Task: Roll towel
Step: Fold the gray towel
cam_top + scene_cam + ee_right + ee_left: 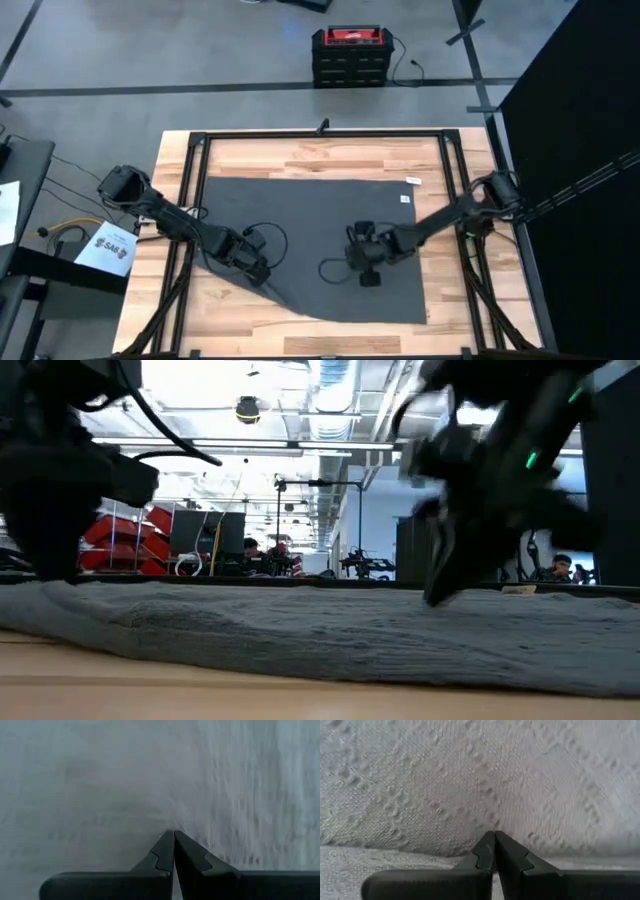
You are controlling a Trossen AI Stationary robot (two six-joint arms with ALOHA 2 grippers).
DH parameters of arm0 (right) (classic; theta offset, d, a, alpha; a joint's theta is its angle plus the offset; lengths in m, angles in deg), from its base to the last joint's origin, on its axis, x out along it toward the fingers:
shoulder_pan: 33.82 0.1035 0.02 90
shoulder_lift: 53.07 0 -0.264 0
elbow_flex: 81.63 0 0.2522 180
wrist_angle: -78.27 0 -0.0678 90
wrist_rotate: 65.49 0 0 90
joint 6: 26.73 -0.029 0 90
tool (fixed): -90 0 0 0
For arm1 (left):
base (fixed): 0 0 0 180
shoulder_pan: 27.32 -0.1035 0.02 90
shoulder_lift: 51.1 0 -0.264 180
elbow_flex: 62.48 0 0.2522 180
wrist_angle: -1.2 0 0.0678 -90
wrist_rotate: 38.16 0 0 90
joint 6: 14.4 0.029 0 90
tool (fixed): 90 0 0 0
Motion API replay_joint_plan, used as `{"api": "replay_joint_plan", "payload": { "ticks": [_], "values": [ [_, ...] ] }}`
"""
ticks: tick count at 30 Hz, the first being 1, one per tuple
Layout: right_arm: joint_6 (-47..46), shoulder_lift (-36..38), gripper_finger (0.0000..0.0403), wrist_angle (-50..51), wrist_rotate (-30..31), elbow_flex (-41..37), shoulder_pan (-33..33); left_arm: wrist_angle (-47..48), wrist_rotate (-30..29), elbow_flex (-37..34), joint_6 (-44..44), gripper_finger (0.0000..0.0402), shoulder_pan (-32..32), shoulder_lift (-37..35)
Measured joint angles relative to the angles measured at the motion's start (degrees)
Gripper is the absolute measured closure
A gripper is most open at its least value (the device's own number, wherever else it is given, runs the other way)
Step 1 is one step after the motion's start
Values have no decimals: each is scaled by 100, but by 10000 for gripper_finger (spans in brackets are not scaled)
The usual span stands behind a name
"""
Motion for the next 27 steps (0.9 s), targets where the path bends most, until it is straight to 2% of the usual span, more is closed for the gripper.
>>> {"api": "replay_joint_plan", "payload": {
  "ticks": [2, 9, 14, 18, 21, 24, 27],
  "values": [
    [-15, -135, 403, 190, -167, 24, -80, 35, 56, 64, -141, 402, 173, -3],
    [-287, 1, 403, 1022, -156, 13, 47, 257, 51, 281, -1075, 402, 989, -13],
    [-494, 195, 403, 1493, -282, -26, 64, 201, 5, 285, -2611, 402, 1979, -7],
    [-577, 310, 403, 1686, -299, -37, 73, 127, -467, 285, -4027, 402, 2878, -7],
    [-577, 381, 403, 1605, -302, -48, 77, 128, -902, 287, -4768, 402, 3249, -4],
    [-549, 416, 403, 1478, -328, -61, 32, 121, -1330, 305, -4772, 402, 3260, -1],
    [-471, 431, 403, 1387, -351, -61, -13, 124, -1871, 461, -4112, 402, 3059, 0]
  ]
}}
